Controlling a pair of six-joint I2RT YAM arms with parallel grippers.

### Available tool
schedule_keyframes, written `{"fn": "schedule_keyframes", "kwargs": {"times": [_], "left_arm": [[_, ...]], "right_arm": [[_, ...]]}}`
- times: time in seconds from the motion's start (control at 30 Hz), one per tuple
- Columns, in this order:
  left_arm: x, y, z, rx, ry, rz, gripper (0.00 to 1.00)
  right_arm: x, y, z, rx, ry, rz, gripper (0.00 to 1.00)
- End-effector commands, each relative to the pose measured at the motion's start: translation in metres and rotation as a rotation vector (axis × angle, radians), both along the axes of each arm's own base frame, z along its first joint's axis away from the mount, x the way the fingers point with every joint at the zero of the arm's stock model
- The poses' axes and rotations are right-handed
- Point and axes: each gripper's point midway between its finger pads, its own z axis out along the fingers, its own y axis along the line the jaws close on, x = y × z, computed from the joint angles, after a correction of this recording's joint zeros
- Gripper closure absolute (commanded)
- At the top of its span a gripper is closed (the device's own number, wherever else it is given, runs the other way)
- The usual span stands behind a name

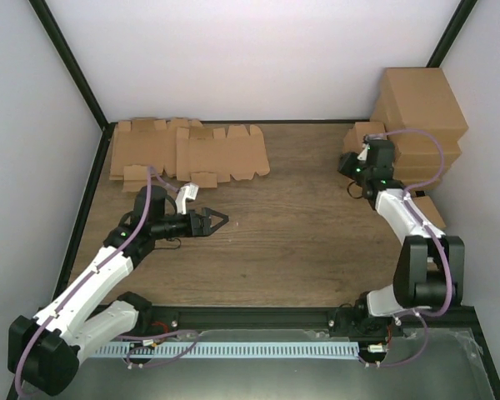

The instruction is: Fold the paper box

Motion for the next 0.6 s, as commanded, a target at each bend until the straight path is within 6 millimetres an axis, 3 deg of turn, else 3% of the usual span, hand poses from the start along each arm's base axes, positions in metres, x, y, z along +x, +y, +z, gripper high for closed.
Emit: {"fn": "schedule_keyframes", "kwargs": {"times": [0.0, 0.07, 0.4, 0.5, 0.57], "left_arm": [[-0.001, -0.003, 0.008, -0.014, -0.041, -0.024, 0.0], [-0.002, -0.002, 0.007, -0.012, -0.042, -0.022, 0.0], [-0.002, 0.001, -0.002, 0.005, -0.03, -0.009, 0.0], [-0.002, 0.001, -0.003, 0.006, -0.026, -0.008, 0.0], [-0.001, 0.001, -0.003, 0.009, -0.026, -0.006, 0.0]], "right_arm": [[0.013, 0.008, -0.035, -0.198, 0.113, 0.128, 0.9], [0.024, 0.004, -0.046, -0.228, 0.147, 0.127, 0.99], [0.051, -0.041, -0.065, -0.397, 0.263, -0.054, 0.99], [0.058, -0.037, -0.062, -0.381, 0.253, -0.03, 0.99], [0.061, -0.024, -0.054, -0.342, 0.22, 0.031, 0.92]]}}
